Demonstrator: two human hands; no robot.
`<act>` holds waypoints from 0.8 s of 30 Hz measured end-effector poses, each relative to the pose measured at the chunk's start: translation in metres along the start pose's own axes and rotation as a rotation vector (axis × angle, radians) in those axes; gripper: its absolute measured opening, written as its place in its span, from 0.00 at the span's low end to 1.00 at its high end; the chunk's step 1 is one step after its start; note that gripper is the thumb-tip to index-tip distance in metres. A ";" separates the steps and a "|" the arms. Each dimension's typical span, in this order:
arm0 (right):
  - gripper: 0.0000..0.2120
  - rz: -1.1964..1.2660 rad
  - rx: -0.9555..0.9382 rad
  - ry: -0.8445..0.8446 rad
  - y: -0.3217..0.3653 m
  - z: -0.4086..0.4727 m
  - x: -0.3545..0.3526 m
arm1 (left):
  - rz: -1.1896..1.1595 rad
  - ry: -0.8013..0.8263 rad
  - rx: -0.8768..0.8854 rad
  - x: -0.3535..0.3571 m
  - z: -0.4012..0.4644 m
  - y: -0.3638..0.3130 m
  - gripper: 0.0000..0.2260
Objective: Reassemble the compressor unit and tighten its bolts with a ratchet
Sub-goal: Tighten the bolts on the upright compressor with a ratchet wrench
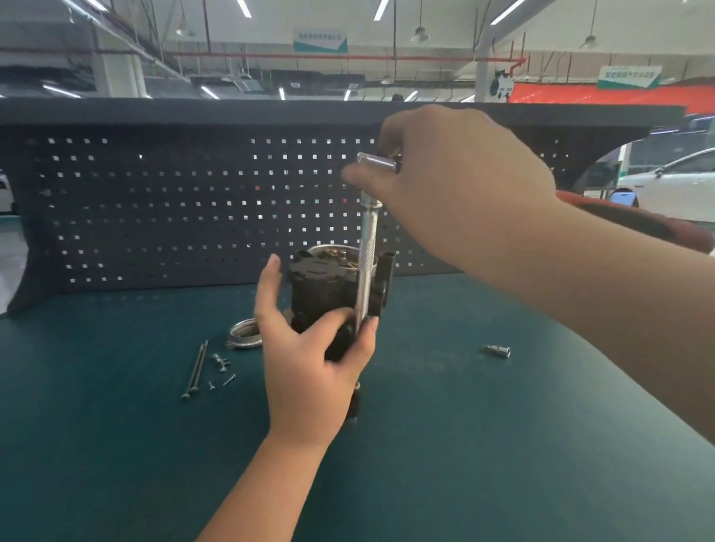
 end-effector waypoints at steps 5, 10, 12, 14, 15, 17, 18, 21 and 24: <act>0.20 -0.031 -0.063 0.067 0.015 0.019 0.010 | -0.038 -0.021 -0.059 -0.004 0.003 0.002 0.11; 0.22 -0.078 -0.084 0.136 0.015 0.030 0.018 | -0.056 0.007 -0.131 0.002 0.002 0.008 0.07; 0.24 -0.080 -0.108 0.165 0.017 0.031 0.018 | -0.086 0.019 -0.186 0.005 -0.001 0.012 0.07; 0.26 -0.061 -0.158 0.218 0.016 0.033 0.020 | -0.097 0.015 -0.204 0.007 -0.005 0.013 0.08; 0.30 -0.035 -0.173 0.247 0.012 0.033 0.021 | -0.101 0.011 -0.205 0.007 -0.006 0.012 0.07; 0.30 0.044 -0.174 0.300 0.003 0.032 0.021 | -0.110 0.005 -0.199 0.007 -0.006 0.011 0.07; 0.28 0.089 -0.172 0.318 -0.001 0.030 0.021 | -0.112 0.004 -0.192 0.007 -0.006 0.009 0.07; 0.29 0.135 -0.122 0.299 -0.011 0.031 0.022 | -0.128 0.004 -0.179 0.006 -0.005 0.006 0.08; 0.33 0.155 0.013 0.273 -0.029 0.032 0.023 | -0.178 -0.038 -0.226 -0.002 0.000 0.010 0.11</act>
Point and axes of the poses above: each hand's wrist, its own z-axis towards the middle knuckle, its own x-axis out of the palm, y = z × x, the point moved 9 cm from there along z, towards the middle knuckle, and after that the axes turned 9 degrees about -z, right-handed, at the moved point
